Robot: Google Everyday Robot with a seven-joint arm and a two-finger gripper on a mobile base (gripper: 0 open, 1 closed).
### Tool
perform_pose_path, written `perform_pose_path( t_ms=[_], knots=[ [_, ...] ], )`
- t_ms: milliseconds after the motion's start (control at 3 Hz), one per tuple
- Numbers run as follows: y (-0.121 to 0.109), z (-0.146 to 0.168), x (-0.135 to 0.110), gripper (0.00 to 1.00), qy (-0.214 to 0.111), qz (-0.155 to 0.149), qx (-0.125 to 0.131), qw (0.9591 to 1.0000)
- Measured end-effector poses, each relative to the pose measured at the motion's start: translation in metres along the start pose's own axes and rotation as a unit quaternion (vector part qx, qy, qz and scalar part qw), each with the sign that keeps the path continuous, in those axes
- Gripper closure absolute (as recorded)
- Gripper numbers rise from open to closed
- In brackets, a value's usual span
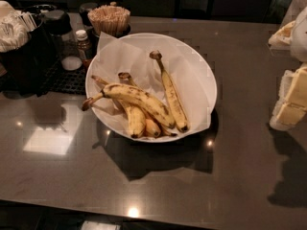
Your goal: Pick banana from white bowl
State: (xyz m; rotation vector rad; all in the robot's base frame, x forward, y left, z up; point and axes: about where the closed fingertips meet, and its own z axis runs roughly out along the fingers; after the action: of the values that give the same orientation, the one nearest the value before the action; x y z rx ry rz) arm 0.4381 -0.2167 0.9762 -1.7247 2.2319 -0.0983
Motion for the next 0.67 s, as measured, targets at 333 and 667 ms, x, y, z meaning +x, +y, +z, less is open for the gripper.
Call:
perform_pose_path(
  t_ms=[333, 667],
  knots=[
    [0.0, 0.0, 0.0, 0.0, 0.0, 0.0, 0.0, 1.0],
    [0.0011, -0.0026, -0.009, 0.0, -0.009, -0.017, 0.003, 0.9998]
  ],
)
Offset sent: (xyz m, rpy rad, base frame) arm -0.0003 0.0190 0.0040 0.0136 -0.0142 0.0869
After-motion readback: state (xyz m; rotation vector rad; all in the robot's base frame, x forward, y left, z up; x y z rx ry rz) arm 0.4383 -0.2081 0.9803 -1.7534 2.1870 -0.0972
